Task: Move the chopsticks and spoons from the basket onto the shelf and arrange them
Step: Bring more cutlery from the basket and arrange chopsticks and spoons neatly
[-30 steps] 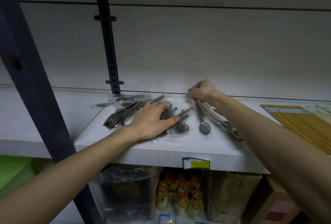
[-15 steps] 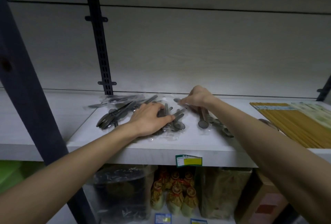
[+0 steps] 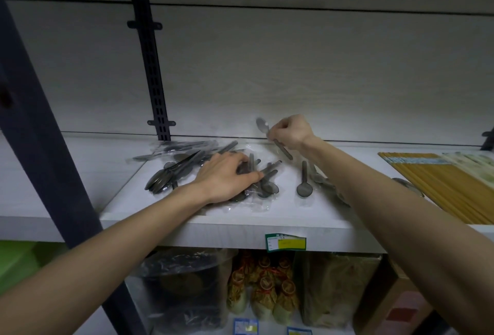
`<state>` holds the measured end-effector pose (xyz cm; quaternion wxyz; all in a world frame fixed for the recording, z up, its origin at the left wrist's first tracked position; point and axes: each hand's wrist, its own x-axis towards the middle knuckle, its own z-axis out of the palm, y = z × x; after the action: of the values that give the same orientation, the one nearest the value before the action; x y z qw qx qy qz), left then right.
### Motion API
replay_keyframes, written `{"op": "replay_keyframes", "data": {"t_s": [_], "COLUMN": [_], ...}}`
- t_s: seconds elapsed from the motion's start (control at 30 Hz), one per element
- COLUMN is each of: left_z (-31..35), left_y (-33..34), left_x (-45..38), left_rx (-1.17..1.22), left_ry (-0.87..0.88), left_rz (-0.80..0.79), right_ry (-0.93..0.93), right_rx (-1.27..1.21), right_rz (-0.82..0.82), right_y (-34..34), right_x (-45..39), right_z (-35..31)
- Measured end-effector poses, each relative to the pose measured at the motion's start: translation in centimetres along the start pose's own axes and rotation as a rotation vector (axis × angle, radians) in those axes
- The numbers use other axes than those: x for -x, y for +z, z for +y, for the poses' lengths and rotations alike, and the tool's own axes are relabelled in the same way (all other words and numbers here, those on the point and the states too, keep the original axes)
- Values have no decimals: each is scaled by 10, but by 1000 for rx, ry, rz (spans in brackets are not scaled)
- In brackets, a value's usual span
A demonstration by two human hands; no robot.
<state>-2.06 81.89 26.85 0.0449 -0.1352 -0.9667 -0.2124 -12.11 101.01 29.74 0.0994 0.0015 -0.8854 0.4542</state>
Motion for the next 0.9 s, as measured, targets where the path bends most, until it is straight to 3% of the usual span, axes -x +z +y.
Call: {"op": "replay_keyframes", "data": {"t_s": [0.13, 0.23, 0.33, 0.47, 0.57, 0.8, 0.9], "left_z": [-2, 0, 4, 13, 22, 45, 45], "left_y": [2, 0, -5, -7, -1, 10, 5], "left_x": [-3, -2, -5, -3, 1, -3, 0], "left_rx": [38, 144, 246, 204, 189, 554, 684], "left_ry": [-6, -17, -81, -96, -107, -212, -273], "left_rz": [13, 37, 32, 22, -4, -20, -24], "right_ry": [-159, -341, -361, -366, -280, -232, -266], "right_rx": [-276, -123, 116, 543, 829, 659, 675], "right_rz": [-12, -213, -364, -172, -159, -187, 17], "right_y": [-26, -48, -60, -72, -62, -37, -37], "right_x": [19, 45, 66, 81, 92, 108, 109], "right_z": [-16, -8, 12, 22, 25, 3, 0]}}
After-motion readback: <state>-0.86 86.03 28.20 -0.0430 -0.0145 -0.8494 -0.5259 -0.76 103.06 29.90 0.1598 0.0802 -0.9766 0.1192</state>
